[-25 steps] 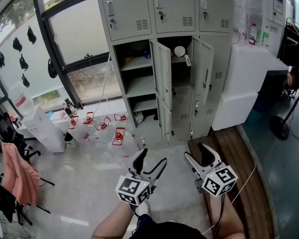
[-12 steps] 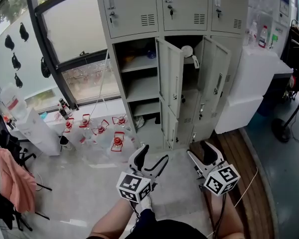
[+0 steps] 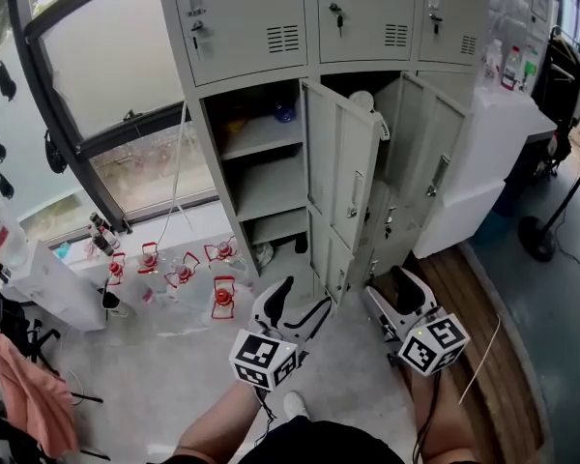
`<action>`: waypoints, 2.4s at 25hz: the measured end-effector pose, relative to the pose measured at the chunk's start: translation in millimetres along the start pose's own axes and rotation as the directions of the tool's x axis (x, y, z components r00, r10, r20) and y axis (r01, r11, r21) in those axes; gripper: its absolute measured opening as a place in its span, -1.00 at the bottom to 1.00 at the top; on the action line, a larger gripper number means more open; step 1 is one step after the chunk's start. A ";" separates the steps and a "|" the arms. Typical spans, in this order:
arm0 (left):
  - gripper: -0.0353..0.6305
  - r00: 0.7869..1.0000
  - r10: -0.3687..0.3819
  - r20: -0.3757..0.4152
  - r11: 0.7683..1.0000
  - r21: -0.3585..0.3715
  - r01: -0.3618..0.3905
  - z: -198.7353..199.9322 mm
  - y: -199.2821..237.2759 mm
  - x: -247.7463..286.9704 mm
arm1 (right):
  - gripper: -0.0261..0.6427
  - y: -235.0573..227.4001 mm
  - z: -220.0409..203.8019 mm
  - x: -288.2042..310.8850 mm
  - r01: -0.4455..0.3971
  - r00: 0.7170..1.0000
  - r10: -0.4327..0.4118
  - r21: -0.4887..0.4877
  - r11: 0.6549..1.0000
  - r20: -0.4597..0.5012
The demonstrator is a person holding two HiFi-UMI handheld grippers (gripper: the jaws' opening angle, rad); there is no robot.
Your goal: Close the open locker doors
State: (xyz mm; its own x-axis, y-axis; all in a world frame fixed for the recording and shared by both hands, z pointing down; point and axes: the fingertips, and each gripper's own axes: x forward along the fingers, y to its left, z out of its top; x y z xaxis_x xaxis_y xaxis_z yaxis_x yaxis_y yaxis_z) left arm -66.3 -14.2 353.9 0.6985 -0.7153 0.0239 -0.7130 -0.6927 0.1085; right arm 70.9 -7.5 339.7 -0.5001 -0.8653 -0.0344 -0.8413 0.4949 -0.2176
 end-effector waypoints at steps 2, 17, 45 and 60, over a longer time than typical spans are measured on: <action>0.14 1.000 -0.022 0.001 1.000 -0.001 0.022 2.7 14.1 6.0 | -0.07 -0.1 2.2 14.5 0.020 1.000 -0.020 -0.003 1.000 0.007; 0.14 0.989 -0.150 0.006 0.989 -0.007 0.150 5.4 72.5 28.7 | -0.07 0.9 10.1 71.6 0.135 0.989 -0.134 -0.014 0.991 0.056; 0.14 0.998 -0.055 0.022 0.998 0.021 0.055 16.7 35.0 175.7 | -0.06 -126.2 51.0 101.9 -0.031 0.999 0.033 -0.046 0.998 0.036; 0.14 0.994 0.100 0.034 0.993 0.057 -0.102 15.2 33.1 239.2 | -0.07 -179.9 50.4 126.1 -0.188 0.982 0.188 0.014 0.982 0.024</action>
State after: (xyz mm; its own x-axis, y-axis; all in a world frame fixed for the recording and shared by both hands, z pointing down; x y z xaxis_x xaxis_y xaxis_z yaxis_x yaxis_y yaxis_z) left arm 76.2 -209.6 348.1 0.6213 -0.7836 0.0013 -0.7827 -0.6205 0.0482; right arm 169.5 -209.7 325.3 -0.6441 -0.7587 -0.0976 -0.7293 0.6476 -0.2208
